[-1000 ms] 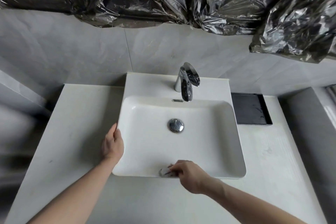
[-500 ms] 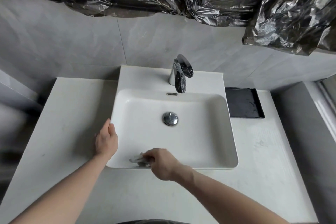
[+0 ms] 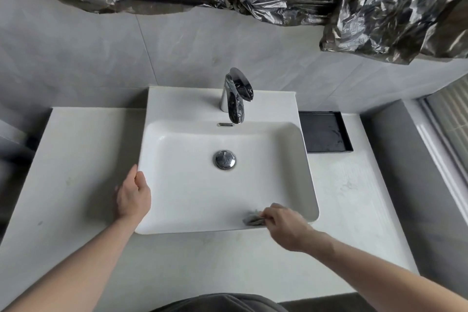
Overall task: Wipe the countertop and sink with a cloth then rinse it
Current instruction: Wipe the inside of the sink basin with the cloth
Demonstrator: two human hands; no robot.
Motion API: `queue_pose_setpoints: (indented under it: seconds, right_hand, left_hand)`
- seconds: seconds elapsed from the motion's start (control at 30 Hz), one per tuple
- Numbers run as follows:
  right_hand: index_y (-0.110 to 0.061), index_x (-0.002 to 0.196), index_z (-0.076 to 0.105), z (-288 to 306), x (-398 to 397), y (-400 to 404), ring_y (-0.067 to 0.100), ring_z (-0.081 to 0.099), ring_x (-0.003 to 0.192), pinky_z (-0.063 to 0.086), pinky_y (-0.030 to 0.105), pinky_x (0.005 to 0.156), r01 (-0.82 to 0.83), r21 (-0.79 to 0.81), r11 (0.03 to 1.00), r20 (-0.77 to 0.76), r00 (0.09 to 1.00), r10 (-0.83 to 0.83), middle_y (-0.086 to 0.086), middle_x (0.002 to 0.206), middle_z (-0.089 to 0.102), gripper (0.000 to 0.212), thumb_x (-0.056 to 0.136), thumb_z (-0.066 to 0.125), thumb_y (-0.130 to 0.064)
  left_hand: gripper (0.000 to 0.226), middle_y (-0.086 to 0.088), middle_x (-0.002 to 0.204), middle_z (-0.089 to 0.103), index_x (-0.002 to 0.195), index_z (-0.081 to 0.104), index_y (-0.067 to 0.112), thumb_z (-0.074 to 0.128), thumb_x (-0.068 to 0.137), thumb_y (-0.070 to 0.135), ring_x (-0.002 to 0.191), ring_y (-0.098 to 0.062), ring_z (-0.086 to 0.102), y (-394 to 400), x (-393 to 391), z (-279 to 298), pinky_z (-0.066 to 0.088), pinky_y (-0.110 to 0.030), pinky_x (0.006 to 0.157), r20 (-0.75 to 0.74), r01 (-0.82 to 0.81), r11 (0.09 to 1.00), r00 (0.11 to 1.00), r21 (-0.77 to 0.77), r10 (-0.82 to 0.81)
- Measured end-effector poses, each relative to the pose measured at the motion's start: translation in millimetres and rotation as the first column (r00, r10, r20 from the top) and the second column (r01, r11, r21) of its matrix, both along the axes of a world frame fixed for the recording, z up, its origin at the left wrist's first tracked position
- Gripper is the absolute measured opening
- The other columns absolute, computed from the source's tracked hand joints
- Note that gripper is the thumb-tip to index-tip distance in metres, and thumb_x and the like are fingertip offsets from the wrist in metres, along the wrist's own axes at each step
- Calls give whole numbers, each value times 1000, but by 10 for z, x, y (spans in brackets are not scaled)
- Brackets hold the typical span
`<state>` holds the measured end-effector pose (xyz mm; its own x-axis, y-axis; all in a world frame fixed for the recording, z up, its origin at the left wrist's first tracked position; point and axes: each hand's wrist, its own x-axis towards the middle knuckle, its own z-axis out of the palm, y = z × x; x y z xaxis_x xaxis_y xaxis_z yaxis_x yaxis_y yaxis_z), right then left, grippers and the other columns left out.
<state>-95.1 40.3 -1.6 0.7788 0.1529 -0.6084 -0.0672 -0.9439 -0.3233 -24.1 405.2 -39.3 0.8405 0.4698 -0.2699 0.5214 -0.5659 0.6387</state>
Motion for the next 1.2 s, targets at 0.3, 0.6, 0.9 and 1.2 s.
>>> queue_pose_setpoints:
  seconds: [0.3,0.6,0.9,1.2]
  right_hand:
    - [-26,110,70,200,182,-799,25,65,106,47,34,92,-199,-340,919,25,975,220,-5,111,68,50,78,47,5]
    - [-28,79,79,80,855,-950,14,64,100,37,38,95,-271,-282,920,211,918,335,-12,100,71,10,79,69,-30]
    - [-45,89,76,58,1682,-837,9,61,102,48,34,90,212,-18,977,524,835,-171,-23,107,71,56,77,44,0]
    - [-6,115,74,-149,2250,-570,33,66,107,44,27,91,566,414,713,577,443,-686,13,113,73,36,88,55,5]
  left_hand:
    - [49,-24,139,59,144,50,9,28,107,31,127,-51,45,-5,-30,56,33,-52,110,-37,-4,1000,999,-7,4]
    - [52,-20,125,66,130,54,17,23,99,43,114,-50,50,2,-20,43,41,-54,95,-32,-3,1000,999,-12,3]
    - [53,-16,147,56,151,48,15,32,105,36,135,-51,42,7,11,-6,30,-53,116,-38,-29,999,999,-33,28]
    - [50,-12,150,55,154,45,16,33,109,33,141,-46,39,30,28,-46,27,-50,117,-68,-56,998,996,-37,54]
